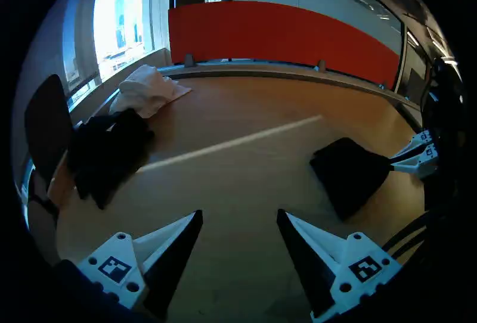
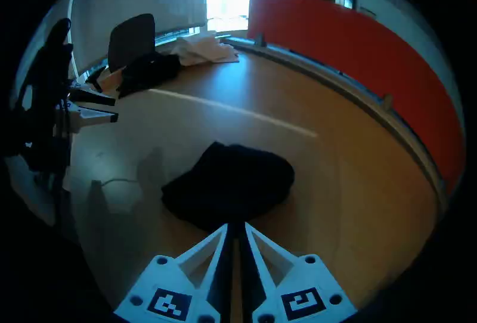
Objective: Fold towel
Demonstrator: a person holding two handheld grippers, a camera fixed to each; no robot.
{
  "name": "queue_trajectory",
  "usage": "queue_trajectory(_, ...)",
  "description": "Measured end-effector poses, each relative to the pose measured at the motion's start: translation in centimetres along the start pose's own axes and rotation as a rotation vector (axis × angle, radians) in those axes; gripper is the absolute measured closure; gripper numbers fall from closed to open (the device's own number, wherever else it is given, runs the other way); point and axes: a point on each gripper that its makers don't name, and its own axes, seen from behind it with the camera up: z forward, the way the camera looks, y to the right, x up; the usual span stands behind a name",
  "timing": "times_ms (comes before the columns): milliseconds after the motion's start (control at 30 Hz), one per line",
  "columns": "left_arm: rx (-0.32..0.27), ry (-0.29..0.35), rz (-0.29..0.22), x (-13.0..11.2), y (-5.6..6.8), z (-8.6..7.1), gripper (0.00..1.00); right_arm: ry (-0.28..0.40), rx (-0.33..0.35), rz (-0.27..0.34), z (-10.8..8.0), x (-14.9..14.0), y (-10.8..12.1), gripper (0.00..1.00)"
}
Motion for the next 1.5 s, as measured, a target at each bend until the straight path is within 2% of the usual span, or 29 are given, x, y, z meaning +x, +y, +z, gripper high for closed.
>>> queue_trajectory(333, -0.009, 0.018, 0.003, 1.2, 0.6, 0.0, 0.08, 0.051, -0.007, -0.050, -3.3, 5.7, 1.5, 0.95)
queue_trajectory(667, -0.017, 0.029, 0.007, 1.9, 1.2, 0.0, 0.08, 0.083, -0.036, -0.059, -6.6, 8.9, 3.7, 0.95)
queue_trajectory(1100, -0.031, 0.034, 0.017, 2.5, 1.8, 0.1, 0.08, 0.088, -0.098, -0.038, -10.2, 9.0, 7.9, 0.95)
queue_trajectory(1500, -0.041, 0.031, 0.032, 2.7, 2.3, 0.5, 0.08, 0.084, -0.156, 0.009, -13.1, 7.4, 12.6, 0.95)
